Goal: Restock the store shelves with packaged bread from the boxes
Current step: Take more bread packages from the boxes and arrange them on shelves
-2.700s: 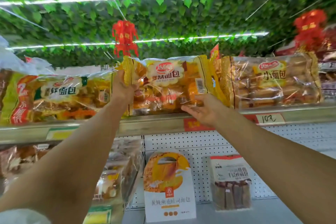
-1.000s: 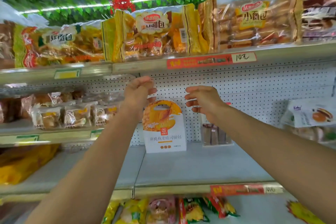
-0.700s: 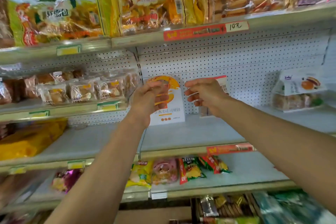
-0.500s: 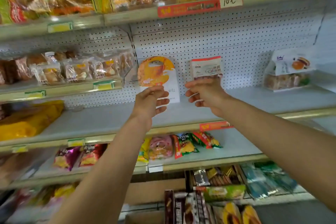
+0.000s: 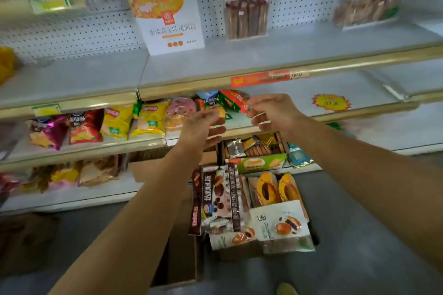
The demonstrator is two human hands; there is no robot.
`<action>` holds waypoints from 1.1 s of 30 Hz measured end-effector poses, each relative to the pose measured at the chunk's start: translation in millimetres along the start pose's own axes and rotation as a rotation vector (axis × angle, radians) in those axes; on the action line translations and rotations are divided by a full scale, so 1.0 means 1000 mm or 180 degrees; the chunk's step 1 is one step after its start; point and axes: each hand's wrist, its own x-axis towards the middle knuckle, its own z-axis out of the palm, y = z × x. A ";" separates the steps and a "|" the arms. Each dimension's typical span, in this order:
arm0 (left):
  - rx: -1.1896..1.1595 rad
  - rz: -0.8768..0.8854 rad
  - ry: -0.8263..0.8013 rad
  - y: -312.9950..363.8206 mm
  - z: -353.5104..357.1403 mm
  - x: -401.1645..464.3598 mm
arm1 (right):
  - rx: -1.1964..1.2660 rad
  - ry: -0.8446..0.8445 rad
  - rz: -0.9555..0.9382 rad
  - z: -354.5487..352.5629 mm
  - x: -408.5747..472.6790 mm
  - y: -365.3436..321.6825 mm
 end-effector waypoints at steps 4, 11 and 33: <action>-0.0171 -0.0448 0.0137 -0.048 0.022 0.026 | -0.0005 0.0029 0.0352 -0.027 0.022 0.048; -0.0462 -0.1265 0.0641 -0.135 0.038 0.066 | -0.0191 -0.0171 0.0962 -0.049 0.085 0.139; -0.1567 -0.2763 0.2596 -0.475 -0.019 0.174 | -0.0731 -0.0730 0.2359 0.064 0.232 0.444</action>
